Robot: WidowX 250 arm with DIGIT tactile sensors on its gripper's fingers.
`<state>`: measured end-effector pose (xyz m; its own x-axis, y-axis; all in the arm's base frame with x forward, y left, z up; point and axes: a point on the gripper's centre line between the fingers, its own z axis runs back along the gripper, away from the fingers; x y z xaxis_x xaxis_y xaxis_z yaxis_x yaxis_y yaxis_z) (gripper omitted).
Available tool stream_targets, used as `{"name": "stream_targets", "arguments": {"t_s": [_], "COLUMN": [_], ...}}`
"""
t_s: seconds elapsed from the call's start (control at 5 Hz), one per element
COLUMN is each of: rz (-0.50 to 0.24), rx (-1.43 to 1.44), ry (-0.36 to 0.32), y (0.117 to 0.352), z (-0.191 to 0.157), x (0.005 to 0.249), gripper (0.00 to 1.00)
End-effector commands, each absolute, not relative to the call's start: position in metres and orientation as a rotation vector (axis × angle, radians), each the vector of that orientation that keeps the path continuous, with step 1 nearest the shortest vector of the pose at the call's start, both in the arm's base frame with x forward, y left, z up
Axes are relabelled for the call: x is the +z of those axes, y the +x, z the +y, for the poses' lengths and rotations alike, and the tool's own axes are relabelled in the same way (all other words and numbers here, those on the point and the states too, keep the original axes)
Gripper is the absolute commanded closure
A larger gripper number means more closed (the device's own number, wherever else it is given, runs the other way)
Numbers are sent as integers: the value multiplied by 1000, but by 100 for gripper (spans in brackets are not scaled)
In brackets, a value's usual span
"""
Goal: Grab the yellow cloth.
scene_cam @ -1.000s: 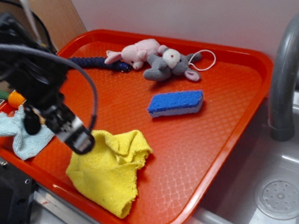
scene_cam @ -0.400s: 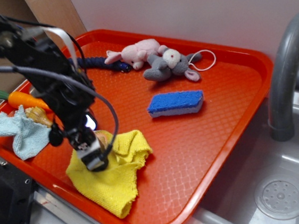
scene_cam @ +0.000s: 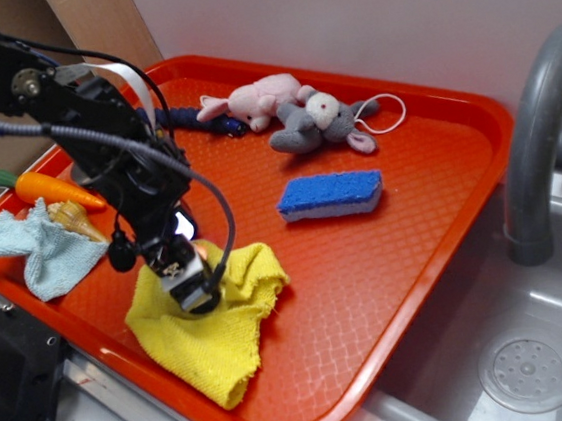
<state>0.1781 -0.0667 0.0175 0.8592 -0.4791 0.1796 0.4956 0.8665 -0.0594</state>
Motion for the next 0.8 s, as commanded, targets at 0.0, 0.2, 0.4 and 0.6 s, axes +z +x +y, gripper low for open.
{"name": "stream_targets", "arguments": {"t_s": [0.0, 0.2, 0.4, 0.6], "rz": [-164, -168, -171, -168], "rx": [-481, -498, -497, -495], "ry": [-71, -50, -36, -29], "y": [170, 167, 166, 166], "z": [-70, -75, -75, -75], "x": [31, 37, 38, 42], "gripper": [100, 100, 100, 100]}}
